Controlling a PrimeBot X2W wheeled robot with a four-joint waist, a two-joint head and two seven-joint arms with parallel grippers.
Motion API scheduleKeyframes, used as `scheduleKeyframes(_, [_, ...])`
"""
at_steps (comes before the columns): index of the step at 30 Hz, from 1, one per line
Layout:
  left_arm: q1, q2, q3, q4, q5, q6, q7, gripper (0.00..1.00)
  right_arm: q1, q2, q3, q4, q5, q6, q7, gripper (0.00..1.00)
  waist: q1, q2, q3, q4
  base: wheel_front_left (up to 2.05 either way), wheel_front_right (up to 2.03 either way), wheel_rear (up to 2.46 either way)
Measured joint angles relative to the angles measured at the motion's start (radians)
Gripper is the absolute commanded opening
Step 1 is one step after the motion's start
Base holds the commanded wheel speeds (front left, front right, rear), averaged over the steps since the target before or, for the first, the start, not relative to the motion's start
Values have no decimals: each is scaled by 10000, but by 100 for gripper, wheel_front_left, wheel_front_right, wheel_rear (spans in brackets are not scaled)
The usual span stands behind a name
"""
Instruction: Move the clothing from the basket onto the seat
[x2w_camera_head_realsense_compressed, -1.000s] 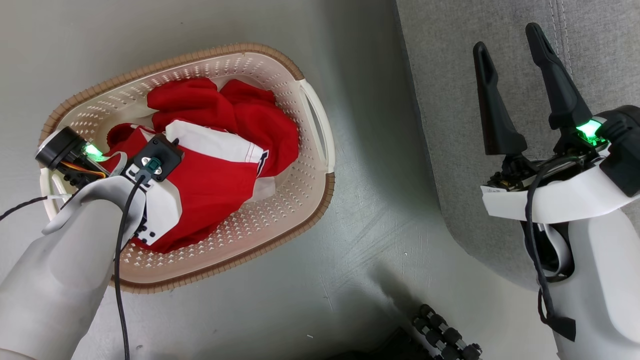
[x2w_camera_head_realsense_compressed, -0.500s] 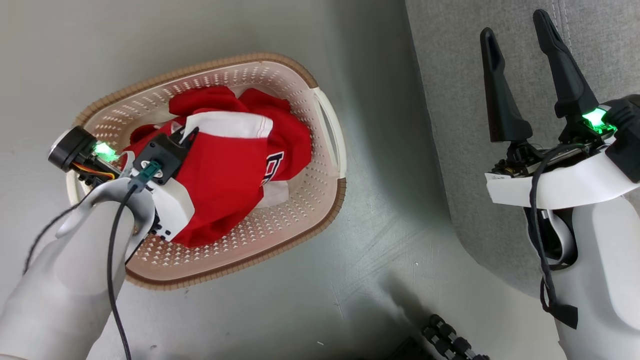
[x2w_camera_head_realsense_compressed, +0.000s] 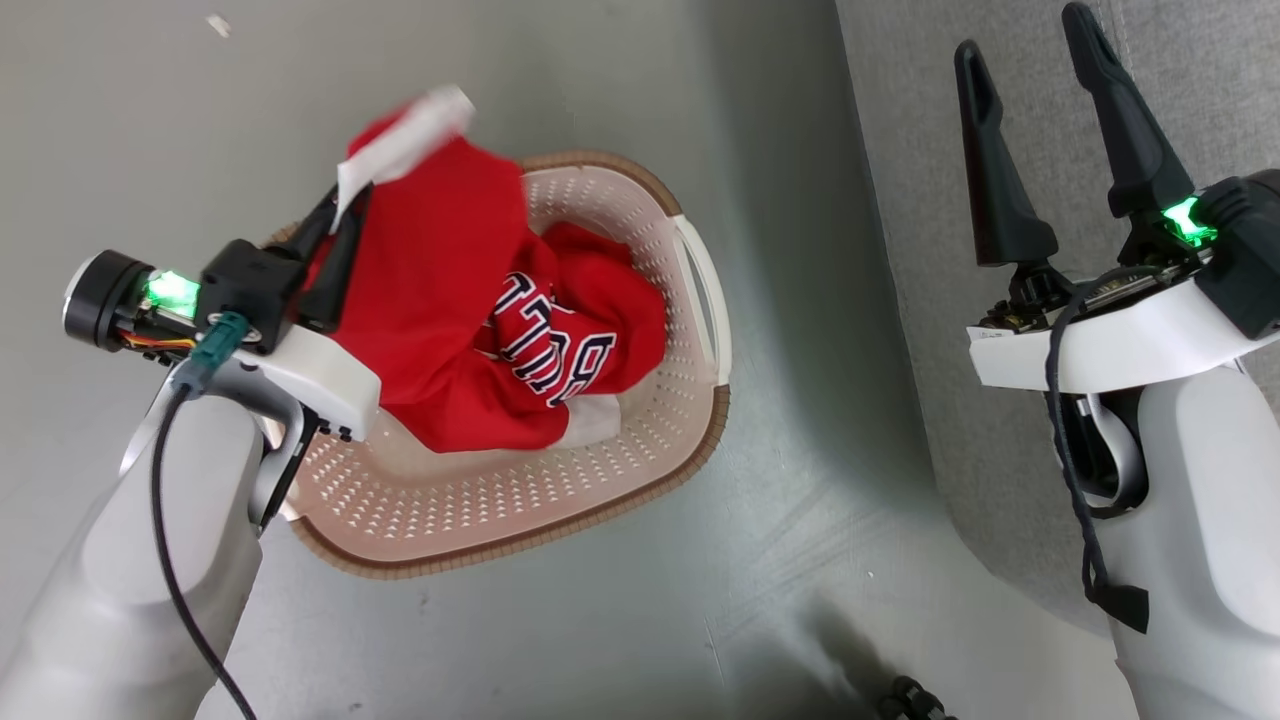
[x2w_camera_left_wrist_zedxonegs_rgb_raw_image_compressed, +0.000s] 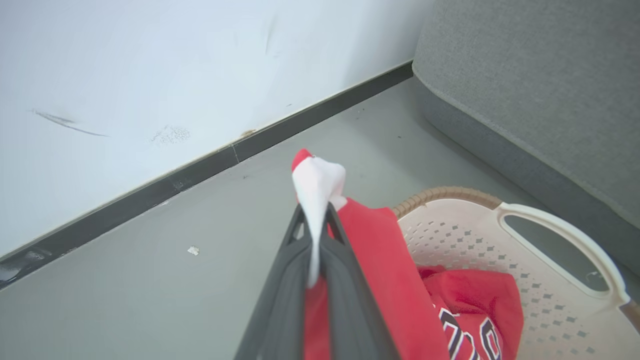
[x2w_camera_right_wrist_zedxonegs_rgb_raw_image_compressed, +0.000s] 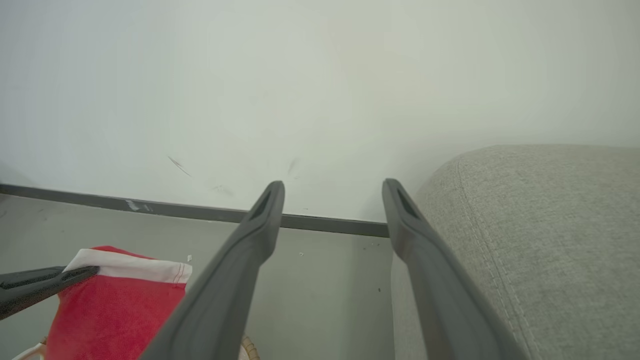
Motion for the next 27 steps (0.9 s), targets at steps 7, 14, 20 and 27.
scheduleKeyframes(7, [503,69,598,-798,-332,345,-82,0,1,-6,-6,353,-276,0,0,100,0,0,-609,312,0,0,0])
scheduleKeyframes(14, [805,92,965,-1674,-570,470,-90,0,23,-17,-128,663,-604,0,0,100,0,0,-1326,605,0,0,0])
scheduleKeyframes(20, [1002,174,1101,-2259,-698,468,-94,0,64,-23,-105,842,-686,0,0,100,0,0,-1911,804,0,0,0])
scheduleKeyframes(27, [1244,282,1323,-2940,-849,454,-119,0,613,-35,167,1170,-819,0,0,100,0,0,-2824,1069,0,0,0])
